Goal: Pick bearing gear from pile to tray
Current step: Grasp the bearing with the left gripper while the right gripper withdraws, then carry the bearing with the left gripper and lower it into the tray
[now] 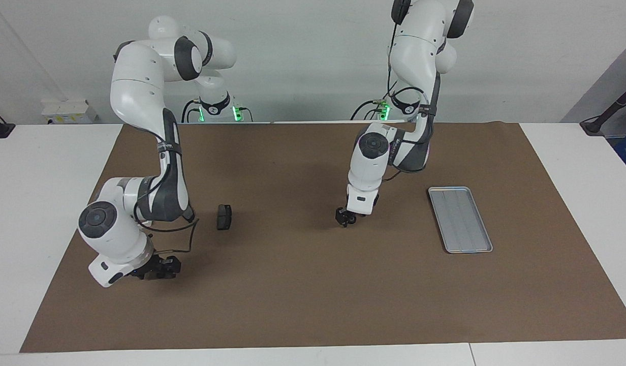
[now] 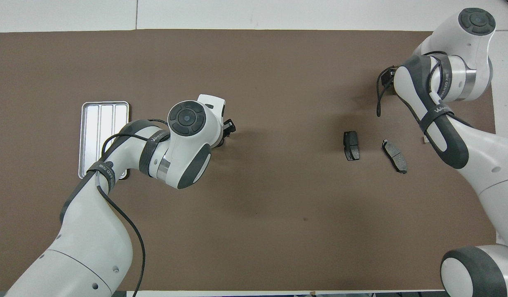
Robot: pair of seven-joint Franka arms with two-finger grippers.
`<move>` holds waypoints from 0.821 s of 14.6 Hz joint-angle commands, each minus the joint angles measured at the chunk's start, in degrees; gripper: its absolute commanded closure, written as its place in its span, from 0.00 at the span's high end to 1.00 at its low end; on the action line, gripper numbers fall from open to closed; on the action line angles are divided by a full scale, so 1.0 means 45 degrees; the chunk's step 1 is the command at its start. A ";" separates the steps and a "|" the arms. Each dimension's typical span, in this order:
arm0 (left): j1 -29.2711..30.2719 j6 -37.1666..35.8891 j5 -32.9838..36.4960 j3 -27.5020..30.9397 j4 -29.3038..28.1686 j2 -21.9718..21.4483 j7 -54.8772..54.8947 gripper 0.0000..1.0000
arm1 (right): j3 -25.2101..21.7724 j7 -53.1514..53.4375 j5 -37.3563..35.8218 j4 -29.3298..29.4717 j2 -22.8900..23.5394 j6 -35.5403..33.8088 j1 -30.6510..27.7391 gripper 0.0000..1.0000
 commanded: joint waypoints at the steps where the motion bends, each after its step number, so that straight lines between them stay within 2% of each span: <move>1: -0.0196 0.0296 0.0082 0.0182 -0.0545 -0.0442 -0.0225 0.49 | 0.0238 0.0122 0.0135 0.0047 0.0076 0.0138 -0.0207 0.83; 3: -0.0196 0.0199 0.0082 0.0182 -0.0526 -0.0442 -0.0205 0.20 | 0.0238 0.0083 0.0135 0.0047 0.0076 0.0079 -0.0207 0.78; 5: -0.0158 -0.0093 0.0101 0.0201 -0.0370 -0.0442 -0.0205 0.01 | 0.0238 0.0044 0.0115 0.0047 0.0076 0.0020 -0.0226 0.73; 7: -0.0060 -0.0696 0.0101 0.0221 -0.0078 -0.0442 -0.0186 0.00 | 0.0238 0.0044 0.0115 0.0047 0.0076 -0.0018 -0.0226 0.69; 9: 0.0251 -0.2100 0.0140 0.0279 0.0624 -0.0519 0.0125 0.00 | 0.0238 0.0024 0.0134 0.0047 0.0095 -0.0058 -0.0226 0.65; 12: 0.1595 -0.3117 0.0140 0.0260 -0.0442 -0.2718 0.1935 0.00 | 0.0238 -0.0034 0.0115 0.0047 0.0115 -0.0058 -0.0265 0.58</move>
